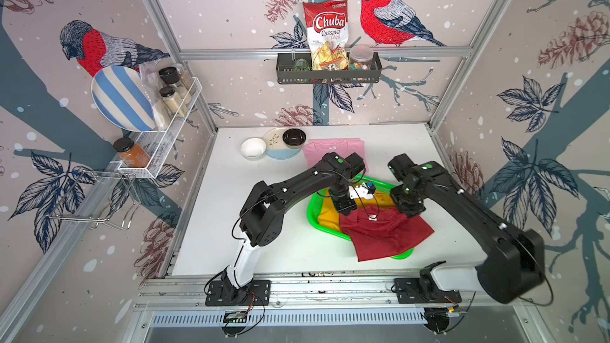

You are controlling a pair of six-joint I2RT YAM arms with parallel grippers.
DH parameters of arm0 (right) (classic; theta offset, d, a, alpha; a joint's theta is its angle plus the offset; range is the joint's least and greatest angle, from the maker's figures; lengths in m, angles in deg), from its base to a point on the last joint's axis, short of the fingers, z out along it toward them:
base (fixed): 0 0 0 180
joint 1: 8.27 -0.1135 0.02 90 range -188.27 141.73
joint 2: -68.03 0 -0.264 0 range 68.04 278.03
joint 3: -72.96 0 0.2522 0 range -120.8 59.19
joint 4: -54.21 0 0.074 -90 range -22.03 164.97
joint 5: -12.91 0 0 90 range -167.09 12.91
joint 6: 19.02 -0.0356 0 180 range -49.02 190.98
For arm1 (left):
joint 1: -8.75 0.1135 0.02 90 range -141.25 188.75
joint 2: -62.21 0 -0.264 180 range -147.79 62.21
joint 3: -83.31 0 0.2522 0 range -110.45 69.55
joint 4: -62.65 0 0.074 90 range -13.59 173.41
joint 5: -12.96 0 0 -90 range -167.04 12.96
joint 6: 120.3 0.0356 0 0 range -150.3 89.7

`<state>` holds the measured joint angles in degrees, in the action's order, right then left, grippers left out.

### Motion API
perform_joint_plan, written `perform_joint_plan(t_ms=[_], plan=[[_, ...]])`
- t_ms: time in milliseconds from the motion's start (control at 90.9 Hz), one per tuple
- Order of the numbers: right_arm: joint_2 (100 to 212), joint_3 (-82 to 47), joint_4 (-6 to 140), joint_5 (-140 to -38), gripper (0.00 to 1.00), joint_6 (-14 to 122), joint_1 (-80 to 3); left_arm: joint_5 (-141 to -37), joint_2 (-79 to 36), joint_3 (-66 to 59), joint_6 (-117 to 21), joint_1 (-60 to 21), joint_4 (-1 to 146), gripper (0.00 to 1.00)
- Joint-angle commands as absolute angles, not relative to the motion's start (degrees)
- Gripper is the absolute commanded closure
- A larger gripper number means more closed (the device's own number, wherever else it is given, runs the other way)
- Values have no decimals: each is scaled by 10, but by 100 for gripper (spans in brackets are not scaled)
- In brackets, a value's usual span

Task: Put the folded t-shirts into the basket
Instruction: Move the bin to the center of the board.

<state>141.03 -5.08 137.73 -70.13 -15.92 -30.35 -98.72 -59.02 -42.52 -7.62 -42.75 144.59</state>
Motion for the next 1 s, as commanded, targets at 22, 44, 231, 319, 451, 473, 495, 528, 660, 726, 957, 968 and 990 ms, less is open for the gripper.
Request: perform_joint_plan(t_ms=[22, 44, 231, 319, 451, 473, 495, 528, 660, 726, 957, 968, 990], plan=[[1328, -67, 1447, -692, 98, -155, -291, -1029, -603, -516, -67, -428, 1554, 100], [1317, -73, 1451, -697, 98, -163, -297, -1028, -599, -526, -61, -428, 1565, 100], [1259, -144, 1476, -675, 98, -275, -388, -996, -530, -558, -8, -428, 1623, 100], [1252, -170, 1494, -644, 98, -326, -451, -973, -488, -543, 7, -427, 1624, 100], [1242, -184, 1546, -603, 98, -426, -536, -924, -445, -517, 32, -427, 1572, 100], [1238, -183, 1546, -593, 98, -440, -547, -918, -444, -520, 35, -427, 1565, 100], [1236, -181, 1544, -583, 98, -453, -558, -914, -447, -527, 39, -427, 1563, 100], [1235, -180, 1543, -566, 99, -468, -573, -911, -454, -541, 49, -427, 1564, 100], [1263, -151, 1544, -552, 99, -522, -601, -880, -516, -586, 81, -421, 1577, 100], [1270, -114, 1518, -561, 99, -540, -603, -860, -560, -603, 91, -413, 1575, 100], [1250, -2, 1461, -587, 99, -540, -526, -840, -678, -657, 102, -389, 1505, 100], [1251, 1, 1459, -591, 99, -533, -518, -842, -680, -657, 103, -389, 1501, 100], [1251, 6, 1454, -595, 99, -518, -498, -845, -686, -658, 104, -389, 1494, 100]])
